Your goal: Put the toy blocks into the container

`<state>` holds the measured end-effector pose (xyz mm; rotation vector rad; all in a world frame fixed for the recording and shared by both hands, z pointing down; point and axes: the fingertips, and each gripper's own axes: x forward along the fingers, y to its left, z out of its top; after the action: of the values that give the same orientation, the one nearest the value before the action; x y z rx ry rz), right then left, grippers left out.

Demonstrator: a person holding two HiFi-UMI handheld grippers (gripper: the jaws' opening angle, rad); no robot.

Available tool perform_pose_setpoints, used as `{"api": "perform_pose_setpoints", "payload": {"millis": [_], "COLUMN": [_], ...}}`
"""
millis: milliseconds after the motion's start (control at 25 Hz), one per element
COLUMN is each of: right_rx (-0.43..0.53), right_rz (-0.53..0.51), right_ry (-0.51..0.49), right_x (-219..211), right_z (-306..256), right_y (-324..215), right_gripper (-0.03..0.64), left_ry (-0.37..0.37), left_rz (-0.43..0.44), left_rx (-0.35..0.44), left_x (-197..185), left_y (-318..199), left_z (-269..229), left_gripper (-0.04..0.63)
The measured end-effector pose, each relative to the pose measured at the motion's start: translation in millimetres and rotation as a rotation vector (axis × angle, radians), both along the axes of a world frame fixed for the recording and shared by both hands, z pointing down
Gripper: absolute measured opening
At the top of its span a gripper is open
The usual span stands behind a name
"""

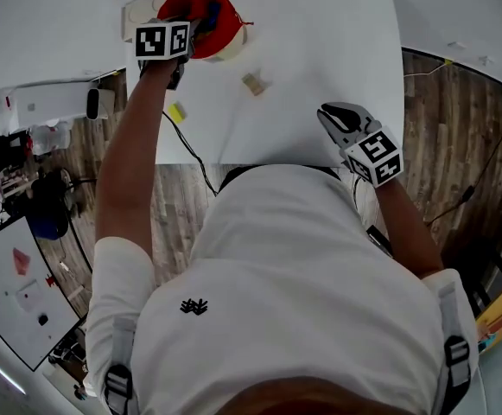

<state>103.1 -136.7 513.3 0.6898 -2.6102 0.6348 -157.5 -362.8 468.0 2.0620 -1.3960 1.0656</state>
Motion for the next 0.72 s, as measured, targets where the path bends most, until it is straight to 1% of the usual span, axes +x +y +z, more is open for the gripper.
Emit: {"api": "perform_pose_setpoints", "payload": {"millis": [80, 200, 280, 400, 480, 560, 720], "right_rx": [-0.004, -0.011, -0.016, -0.015, -0.016, -0.02, -0.025], "right_rz": [0.007, 0.016, 0.021, 0.029, 0.035, 0.04, 0.05], "right_ry": [-0.001, -0.003, -0.005, -0.009, -0.007, -0.004, -0.001], "right_x": [0.8, 0.5, 0.0, 0.0, 0.7, 1.8, 4.4], "right_z": [0.9, 1.2, 1.1, 1.2, 2.2, 3.1, 3.6], "right_y": [-0.8, -0.8, 0.6, 0.6, 1.1, 2.4, 1.4], "right_gripper": [0.047, 0.046, 0.047, 0.046, 0.047, 0.046, 0.046], "left_ry": [-0.037, -0.115, -0.168, -0.224, -0.243, -0.247, -0.264], "left_rz": [0.025, 0.063, 0.077, 0.104, 0.121, 0.13, 0.136], "left_rx": [-0.068, -0.169, -0.224, -0.296, -0.332, -0.365, -0.399], "left_x": [1.7, 3.2, 2.2, 2.4, 2.7, 2.6, 2.4], "left_y": [-0.4, 0.9, 2.1, 4.1, 5.8, 7.6, 6.9], "left_z": [7.2, 16.9, 25.0, 35.4, 39.7, 42.9, 46.9], "left_gripper": [0.133, 0.133, 0.133, 0.133, 0.135, 0.135, 0.137]}}
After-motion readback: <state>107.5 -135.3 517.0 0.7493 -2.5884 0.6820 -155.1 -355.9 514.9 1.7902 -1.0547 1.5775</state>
